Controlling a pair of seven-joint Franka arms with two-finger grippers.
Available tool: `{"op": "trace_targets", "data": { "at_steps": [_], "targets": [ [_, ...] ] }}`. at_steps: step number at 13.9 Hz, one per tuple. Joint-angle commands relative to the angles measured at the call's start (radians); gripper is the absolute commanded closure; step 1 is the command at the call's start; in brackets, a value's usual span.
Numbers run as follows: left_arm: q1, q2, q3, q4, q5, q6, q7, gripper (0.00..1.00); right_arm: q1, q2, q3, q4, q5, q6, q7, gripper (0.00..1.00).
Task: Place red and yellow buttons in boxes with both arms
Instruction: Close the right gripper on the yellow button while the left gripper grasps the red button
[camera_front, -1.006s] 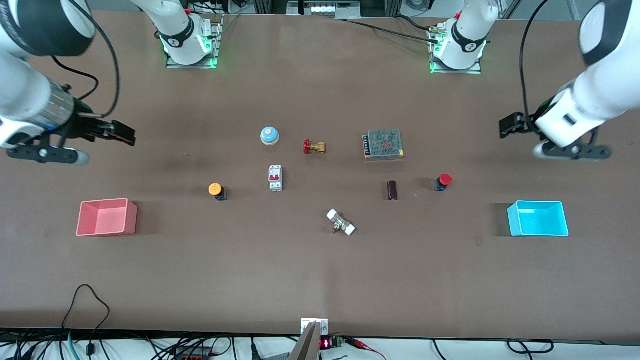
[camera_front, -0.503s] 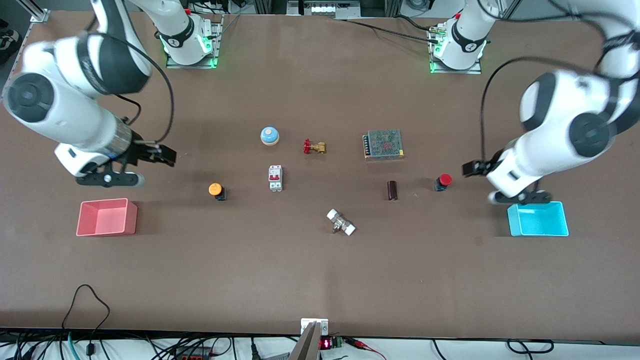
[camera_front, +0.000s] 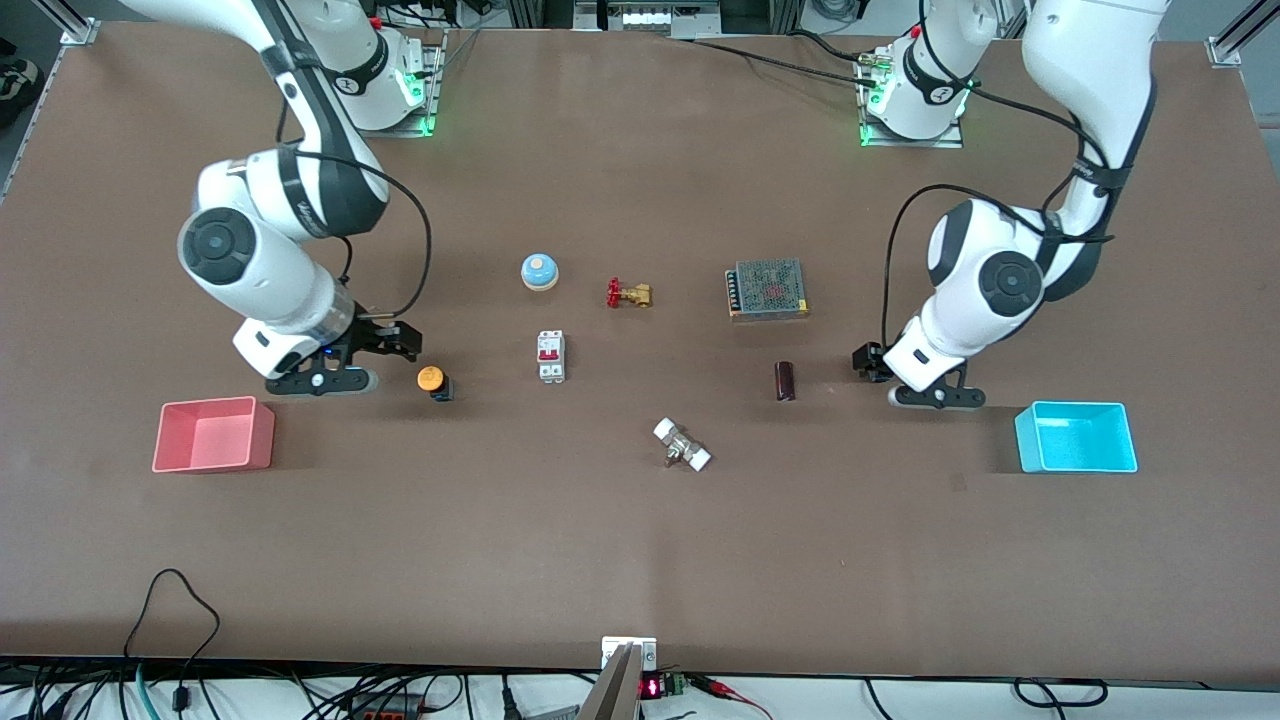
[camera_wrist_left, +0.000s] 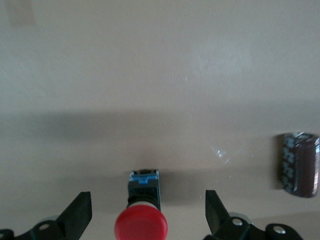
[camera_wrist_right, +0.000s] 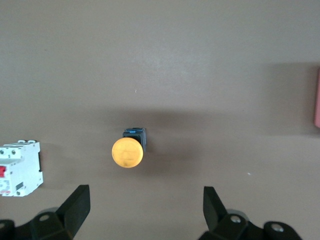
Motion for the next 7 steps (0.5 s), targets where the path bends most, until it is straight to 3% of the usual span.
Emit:
{"op": "trace_targets", "data": {
  "at_steps": [1,3,5,7],
  "targets": [
    [-0.011,0.006,0.003,-0.014,0.003,0.012,-0.015,0.00,-0.019,0.021,0.028,-0.025,0.002,0.062,-0.015,0.00],
    [-0.011,0.016,0.003,-0.020,0.004,0.014,-0.015,0.04,-0.018,0.053,0.028,-0.025,0.002,0.103,-0.016,0.00],
    [-0.011,0.020,0.003,-0.017,0.003,0.015,-0.015,0.29,-0.015,0.090,0.039,-0.025,0.001,0.149,-0.015,0.00],
    [-0.010,0.042,0.005,-0.009,0.003,0.017,-0.015,0.47,-0.011,0.122,0.043,-0.025,-0.001,0.186,-0.013,0.00]
  ]
}}
